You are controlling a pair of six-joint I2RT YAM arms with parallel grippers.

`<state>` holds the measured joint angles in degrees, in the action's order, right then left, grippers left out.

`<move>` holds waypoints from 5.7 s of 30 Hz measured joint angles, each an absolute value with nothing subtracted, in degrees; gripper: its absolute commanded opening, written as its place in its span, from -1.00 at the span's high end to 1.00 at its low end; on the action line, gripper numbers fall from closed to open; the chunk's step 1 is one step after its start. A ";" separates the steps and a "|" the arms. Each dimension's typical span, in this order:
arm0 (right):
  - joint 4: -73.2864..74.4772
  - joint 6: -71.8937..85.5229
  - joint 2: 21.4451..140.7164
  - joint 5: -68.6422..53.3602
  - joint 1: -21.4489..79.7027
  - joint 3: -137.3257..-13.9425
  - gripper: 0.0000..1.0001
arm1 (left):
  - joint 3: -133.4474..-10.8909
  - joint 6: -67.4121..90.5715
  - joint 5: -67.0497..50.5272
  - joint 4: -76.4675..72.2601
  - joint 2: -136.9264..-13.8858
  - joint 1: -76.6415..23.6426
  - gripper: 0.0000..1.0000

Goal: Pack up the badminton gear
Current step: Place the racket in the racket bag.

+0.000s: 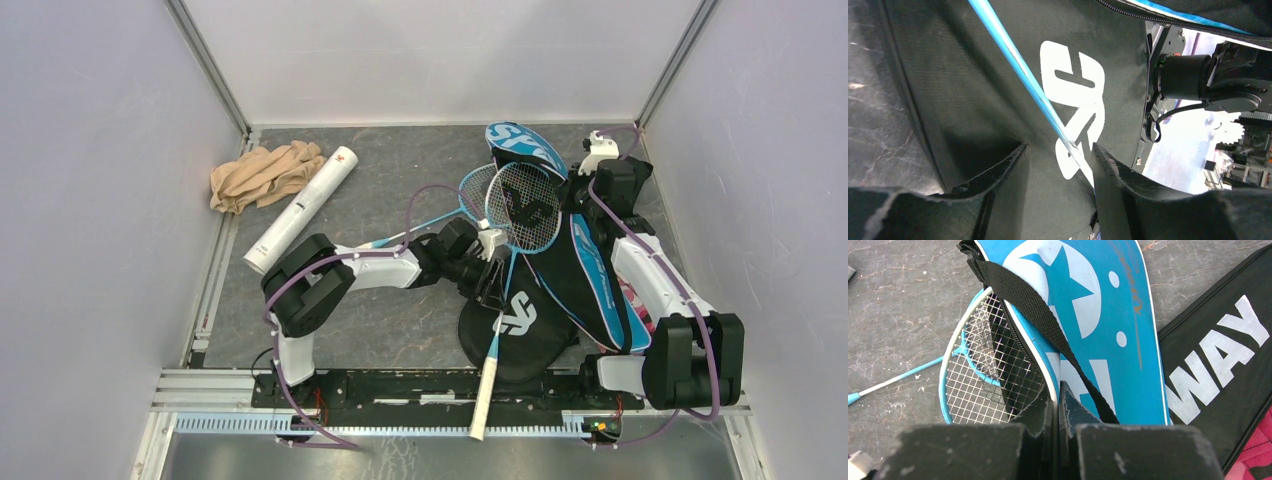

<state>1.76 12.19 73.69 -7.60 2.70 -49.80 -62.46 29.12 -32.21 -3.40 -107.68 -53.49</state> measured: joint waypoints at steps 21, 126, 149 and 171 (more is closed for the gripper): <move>1.06 12.19 73.47 -8.14 2.57 -49.25 1.00 | -62.81 36.69 -37.15 -10.55 -113.01 -54.98 0.96; -8.51 33.43 91.26 -21.93 5.17 -56.90 1.00 | -88.58 64.25 -36.38 -14.15 -129.93 -38.72 0.02; -10.15 34.83 91.24 -23.24 4.01 -55.86 1.00 | -84.01 51.33 -30.48 -5.02 -125.80 -44.66 0.37; -13.58 35.05 87.96 -21.37 4.32 -49.98 1.00 | -93.49 60.31 -34.89 -3.14 -131.83 -44.97 0.96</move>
